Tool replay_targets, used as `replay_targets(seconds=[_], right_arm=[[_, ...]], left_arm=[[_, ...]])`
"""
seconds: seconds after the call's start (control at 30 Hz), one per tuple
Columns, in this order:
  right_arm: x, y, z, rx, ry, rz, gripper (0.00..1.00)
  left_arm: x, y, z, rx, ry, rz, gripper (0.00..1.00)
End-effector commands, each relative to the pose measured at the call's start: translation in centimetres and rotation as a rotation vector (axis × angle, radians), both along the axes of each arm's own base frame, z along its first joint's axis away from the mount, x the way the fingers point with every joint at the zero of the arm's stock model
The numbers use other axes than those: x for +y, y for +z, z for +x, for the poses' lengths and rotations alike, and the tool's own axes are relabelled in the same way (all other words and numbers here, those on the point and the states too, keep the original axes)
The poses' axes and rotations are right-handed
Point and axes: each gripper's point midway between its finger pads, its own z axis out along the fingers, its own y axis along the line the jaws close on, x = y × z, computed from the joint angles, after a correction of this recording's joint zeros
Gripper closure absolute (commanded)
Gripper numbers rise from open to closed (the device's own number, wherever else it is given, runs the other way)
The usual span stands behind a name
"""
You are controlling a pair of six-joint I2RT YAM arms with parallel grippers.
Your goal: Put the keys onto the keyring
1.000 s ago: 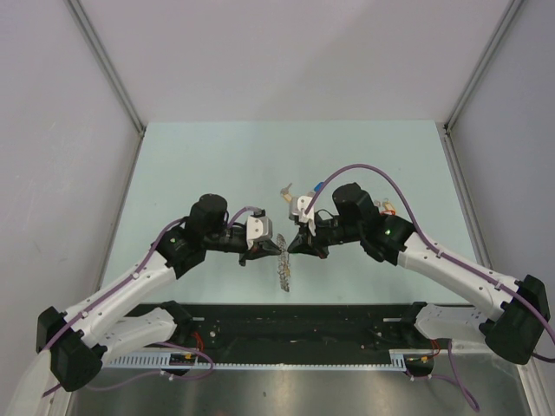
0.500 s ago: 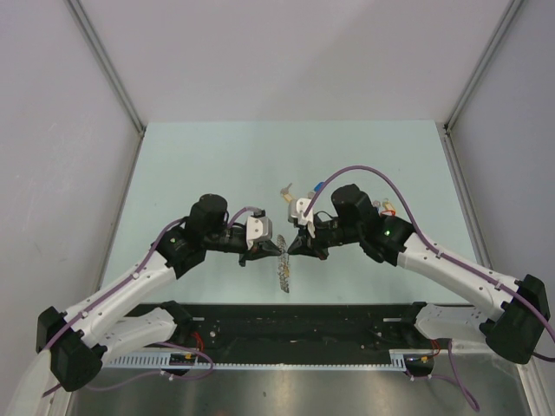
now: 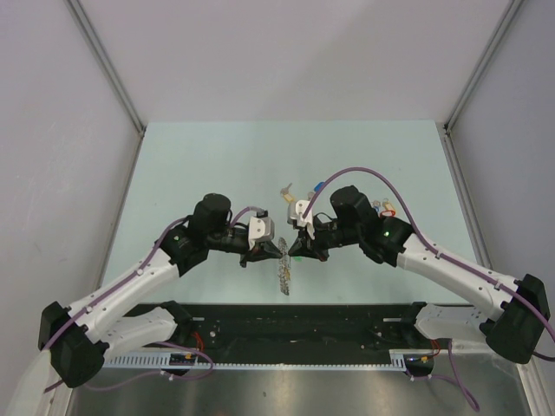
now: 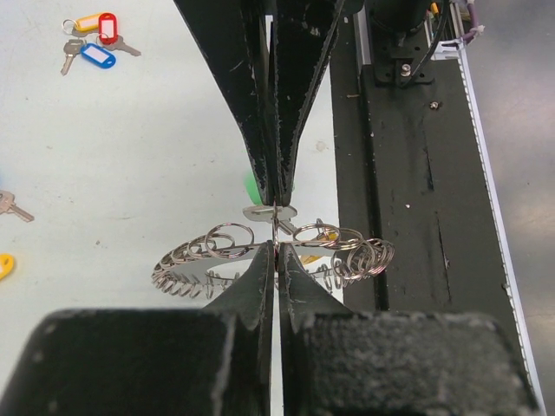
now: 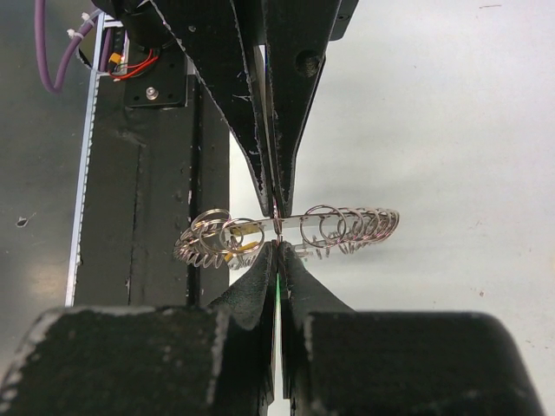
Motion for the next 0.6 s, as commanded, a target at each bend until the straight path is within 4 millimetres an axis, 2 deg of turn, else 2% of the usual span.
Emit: replay_targets(seconds=[0.0,0.57], right_arm=[[1.4,2.3,-0.2,-0.045,0.04,0.09,1.0],[2.3,2.2,-0.4,-0.037,0.048,0.098,1.0]], left_arm=[[-0.9,2.2,-0.6,-0.044,-0.081,-0.076,1.0],[-1.2,3.2,-1.0,-0.042,-0.088,-0.122,1.0]])
